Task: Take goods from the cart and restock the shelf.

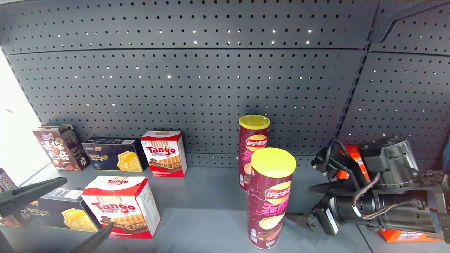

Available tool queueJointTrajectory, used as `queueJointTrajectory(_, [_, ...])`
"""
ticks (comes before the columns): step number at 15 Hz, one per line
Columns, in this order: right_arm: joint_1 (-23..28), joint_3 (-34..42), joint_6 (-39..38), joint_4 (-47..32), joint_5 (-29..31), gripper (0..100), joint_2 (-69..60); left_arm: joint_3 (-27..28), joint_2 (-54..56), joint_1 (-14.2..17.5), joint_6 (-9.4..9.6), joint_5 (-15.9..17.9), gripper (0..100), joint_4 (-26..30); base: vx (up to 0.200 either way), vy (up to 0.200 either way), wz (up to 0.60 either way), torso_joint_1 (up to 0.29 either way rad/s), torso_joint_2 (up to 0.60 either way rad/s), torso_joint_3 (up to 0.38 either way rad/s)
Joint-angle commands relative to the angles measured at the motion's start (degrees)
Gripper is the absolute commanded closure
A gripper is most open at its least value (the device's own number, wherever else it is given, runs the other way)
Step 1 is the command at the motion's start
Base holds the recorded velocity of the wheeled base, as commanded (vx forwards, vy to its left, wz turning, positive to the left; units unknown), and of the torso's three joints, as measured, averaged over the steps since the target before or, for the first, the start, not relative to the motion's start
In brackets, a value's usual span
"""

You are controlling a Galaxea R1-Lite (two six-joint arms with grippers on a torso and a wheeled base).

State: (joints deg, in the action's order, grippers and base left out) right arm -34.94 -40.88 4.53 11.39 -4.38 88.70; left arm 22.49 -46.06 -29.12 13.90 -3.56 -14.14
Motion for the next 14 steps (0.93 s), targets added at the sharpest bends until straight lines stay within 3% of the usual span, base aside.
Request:
queueJointTrajectory(1, [-0.31,-0.43,0.04,0.04,-0.02,0,0.77,0.01,-0.17,-0.06,-0.01,-0.04,0,-0.01,0.0,0.0,0.0,0.0,0.0,0.0])
queueJointTrajectory(14, [-3.03,0.01,0.04,0.04,0.07,0,0.77,-1.4,-0.17,-0.06,-0.1,-0.04,0,-0.27,0.0,0.0,0.0,0.0,0.0,0.0])
